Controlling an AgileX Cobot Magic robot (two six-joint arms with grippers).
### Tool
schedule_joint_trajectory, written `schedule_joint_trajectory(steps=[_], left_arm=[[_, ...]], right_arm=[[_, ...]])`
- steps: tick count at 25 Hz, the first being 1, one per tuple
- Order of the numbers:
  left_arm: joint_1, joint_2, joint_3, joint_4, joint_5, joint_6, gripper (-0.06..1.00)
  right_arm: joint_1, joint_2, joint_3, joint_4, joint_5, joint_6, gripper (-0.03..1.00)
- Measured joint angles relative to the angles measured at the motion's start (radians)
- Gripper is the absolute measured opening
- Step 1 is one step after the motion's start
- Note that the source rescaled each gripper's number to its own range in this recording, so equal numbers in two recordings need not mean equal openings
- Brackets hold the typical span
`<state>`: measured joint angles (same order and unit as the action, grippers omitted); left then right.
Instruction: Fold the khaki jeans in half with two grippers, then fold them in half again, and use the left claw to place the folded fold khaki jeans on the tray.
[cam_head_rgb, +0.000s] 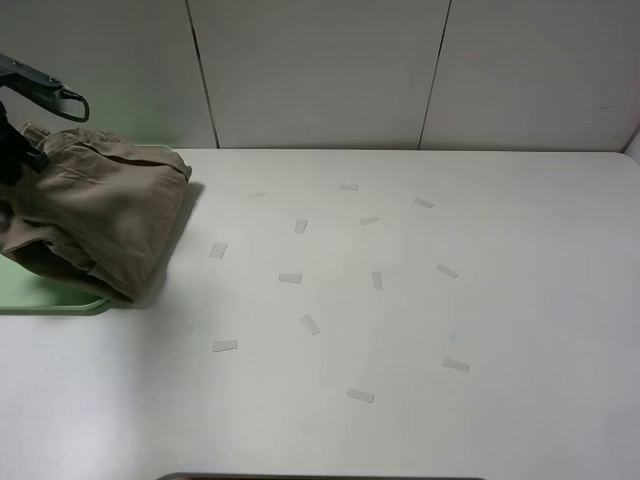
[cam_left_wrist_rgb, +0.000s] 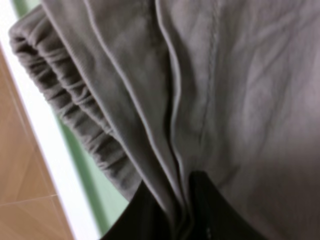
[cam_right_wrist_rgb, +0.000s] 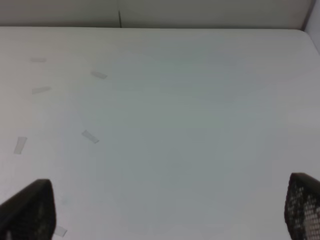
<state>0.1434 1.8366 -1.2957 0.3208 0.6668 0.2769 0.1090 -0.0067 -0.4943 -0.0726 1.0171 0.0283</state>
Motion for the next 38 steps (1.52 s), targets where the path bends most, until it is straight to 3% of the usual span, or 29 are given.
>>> schedule_joint_trajectory(steps=[8,17,26,29,30,31,34,38], left_arm=[[0.045,0.001,0.000,0.076,-0.070,-0.087,0.00],[0.045,0.061,0.007,0.031,-0.090,-0.095,0.00],[0.045,0.061,0.007,0.055,-0.084,-0.168,0.02],[0.045,0.061,0.007,0.056,-0.084,-0.175,0.22],[0.045,0.061,0.007,0.056,-0.084,-0.175,0.22],[0.045,0.059,0.007,0.057,-0.084,-0.186,0.48],[0.045,0.051,0.007,0.058,-0.095,-0.225,0.82],[0.045,0.031,0.007,0.058,-0.101,-0.252,0.96]], right_arm=[[0.000,0.000,0.000,0.000,0.000,0.000,1.00],[0.000,0.000,0.000,0.000,0.000,0.000,1.00],[0.000,0.000,0.000,0.000,0.000,0.000,1.00],[0.000,0.000,0.000,0.000,0.000,0.000,1.00],[0.000,0.000,0.000,0.000,0.000,0.000,1.00],[0.000,0.000,0.000,0.000,0.000,0.000,1.00],[0.000,0.000,0.000,0.000,0.000,0.000,1.00],[0.000,0.000,0.000,0.000,0.000,0.000,1.00]])
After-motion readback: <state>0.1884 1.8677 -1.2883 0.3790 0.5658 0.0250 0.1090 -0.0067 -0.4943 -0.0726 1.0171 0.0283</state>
